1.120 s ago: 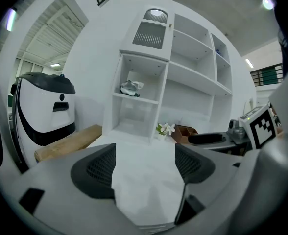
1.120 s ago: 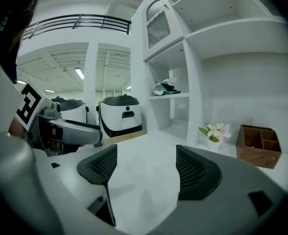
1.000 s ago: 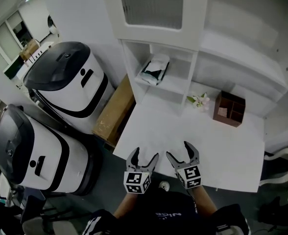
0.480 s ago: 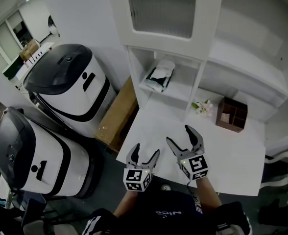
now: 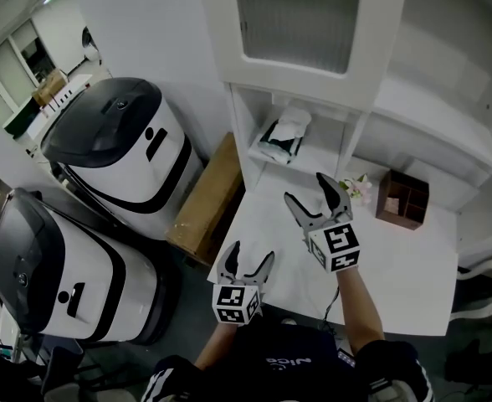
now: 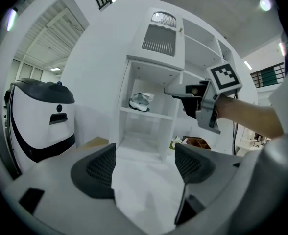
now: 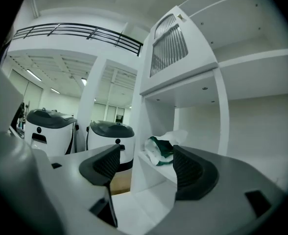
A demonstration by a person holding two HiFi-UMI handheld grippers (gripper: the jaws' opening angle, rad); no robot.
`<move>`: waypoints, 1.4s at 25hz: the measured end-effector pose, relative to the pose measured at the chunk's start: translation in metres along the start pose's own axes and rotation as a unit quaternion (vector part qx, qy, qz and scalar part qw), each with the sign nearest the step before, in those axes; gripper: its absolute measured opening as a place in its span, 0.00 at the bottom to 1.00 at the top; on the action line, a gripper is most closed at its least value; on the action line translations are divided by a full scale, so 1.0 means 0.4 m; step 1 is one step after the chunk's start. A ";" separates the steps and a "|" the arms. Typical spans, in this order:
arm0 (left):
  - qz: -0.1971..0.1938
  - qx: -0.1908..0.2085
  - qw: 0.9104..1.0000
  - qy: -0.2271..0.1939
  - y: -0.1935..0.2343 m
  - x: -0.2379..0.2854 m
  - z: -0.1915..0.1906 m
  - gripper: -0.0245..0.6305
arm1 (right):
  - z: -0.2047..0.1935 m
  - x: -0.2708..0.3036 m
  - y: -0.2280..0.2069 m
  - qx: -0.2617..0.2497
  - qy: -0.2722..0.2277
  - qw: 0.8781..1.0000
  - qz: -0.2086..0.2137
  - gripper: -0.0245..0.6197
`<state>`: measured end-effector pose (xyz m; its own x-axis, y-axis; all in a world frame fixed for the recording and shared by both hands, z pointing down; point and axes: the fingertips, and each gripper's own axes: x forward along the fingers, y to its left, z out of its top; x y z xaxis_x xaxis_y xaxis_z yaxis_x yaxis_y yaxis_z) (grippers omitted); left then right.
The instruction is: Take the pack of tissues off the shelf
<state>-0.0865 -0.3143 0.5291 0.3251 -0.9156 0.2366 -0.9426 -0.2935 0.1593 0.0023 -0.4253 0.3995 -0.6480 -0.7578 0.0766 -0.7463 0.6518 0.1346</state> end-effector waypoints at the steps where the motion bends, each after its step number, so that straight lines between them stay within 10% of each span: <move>1: -0.001 0.000 1.000 0.000 0.005 0.003 0.001 0.61 | -0.002 0.022 -0.010 0.003 0.007 1.000 -0.001 0.55; 21: 0.040 -0.012 0.999 0.005 0.160 -0.004 0.015 0.61 | -0.126 0.318 -0.084 0.030 0.154 0.988 -0.002 0.53; 27: 0.050 -0.016 0.999 0.003 0.186 -0.018 0.014 0.61 | -0.135 0.328 -0.097 0.034 0.162 0.986 -0.027 0.15; 35: 0.056 -0.019 0.998 0.006 0.203 -0.040 -0.003 0.61 | -0.118 0.331 -0.102 0.029 0.138 0.989 -0.039 0.07</move>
<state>-0.1683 -0.3232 0.5393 0.2182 -0.9387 0.2669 -0.9697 -0.1778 0.1675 -0.0459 -0.5537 0.4509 -0.5285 -0.7794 0.3364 -0.8044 0.5864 0.0949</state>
